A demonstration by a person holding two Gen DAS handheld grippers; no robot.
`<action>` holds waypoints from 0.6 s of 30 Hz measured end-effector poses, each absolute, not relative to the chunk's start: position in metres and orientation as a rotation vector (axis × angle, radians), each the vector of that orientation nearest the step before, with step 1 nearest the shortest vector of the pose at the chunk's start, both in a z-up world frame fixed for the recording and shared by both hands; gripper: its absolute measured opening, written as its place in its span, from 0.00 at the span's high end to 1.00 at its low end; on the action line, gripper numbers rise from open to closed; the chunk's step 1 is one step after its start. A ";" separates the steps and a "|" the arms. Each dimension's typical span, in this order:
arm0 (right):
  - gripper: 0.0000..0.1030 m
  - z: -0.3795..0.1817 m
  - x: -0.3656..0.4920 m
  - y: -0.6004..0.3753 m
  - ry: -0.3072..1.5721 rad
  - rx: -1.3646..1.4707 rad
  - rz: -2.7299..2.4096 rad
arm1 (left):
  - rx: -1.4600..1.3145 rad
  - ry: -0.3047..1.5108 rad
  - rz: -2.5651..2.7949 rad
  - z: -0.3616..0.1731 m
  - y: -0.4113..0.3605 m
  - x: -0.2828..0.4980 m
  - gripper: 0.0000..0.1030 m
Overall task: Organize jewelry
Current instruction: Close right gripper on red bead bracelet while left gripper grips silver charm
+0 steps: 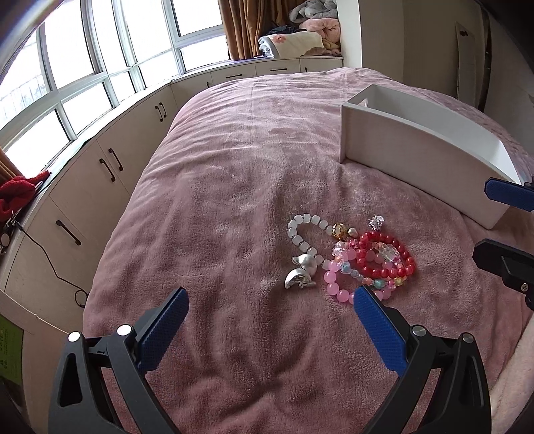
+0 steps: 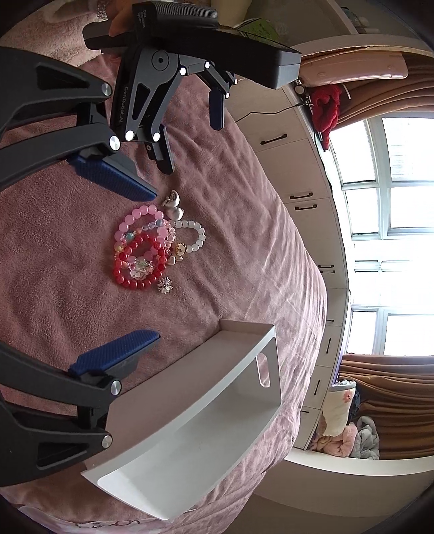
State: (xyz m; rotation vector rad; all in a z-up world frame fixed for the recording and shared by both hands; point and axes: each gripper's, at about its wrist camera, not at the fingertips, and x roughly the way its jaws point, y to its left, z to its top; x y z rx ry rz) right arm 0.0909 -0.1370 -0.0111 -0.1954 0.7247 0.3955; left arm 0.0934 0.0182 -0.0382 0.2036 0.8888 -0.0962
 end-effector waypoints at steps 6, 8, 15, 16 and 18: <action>0.45 -0.031 0.130 -0.128 0.782 -0.257 0.428 | 0.228 0.865 -0.145 -0.055 0.019 0.116 0.03; 0.48 -0.041 0.141 -0.126 0.805 -0.278 0.435 | 0.231 0.850 -0.169 -0.058 0.018 0.119 0.07; 0.59 -0.088 0.169 -0.132 0.929 -0.293 0.407 | 0.242 0.921 -0.240 -0.082 0.010 0.130 0.33; 0.61 -0.093 0.171 -0.133 0.944 -0.294 0.405 | 0.246 0.927 -0.241 -0.085 0.009 0.131 0.36; 0.62 -0.097 0.174 -0.138 0.954 -0.269 0.410 | 0.234 0.945 -0.254 -0.091 0.009 0.134 0.42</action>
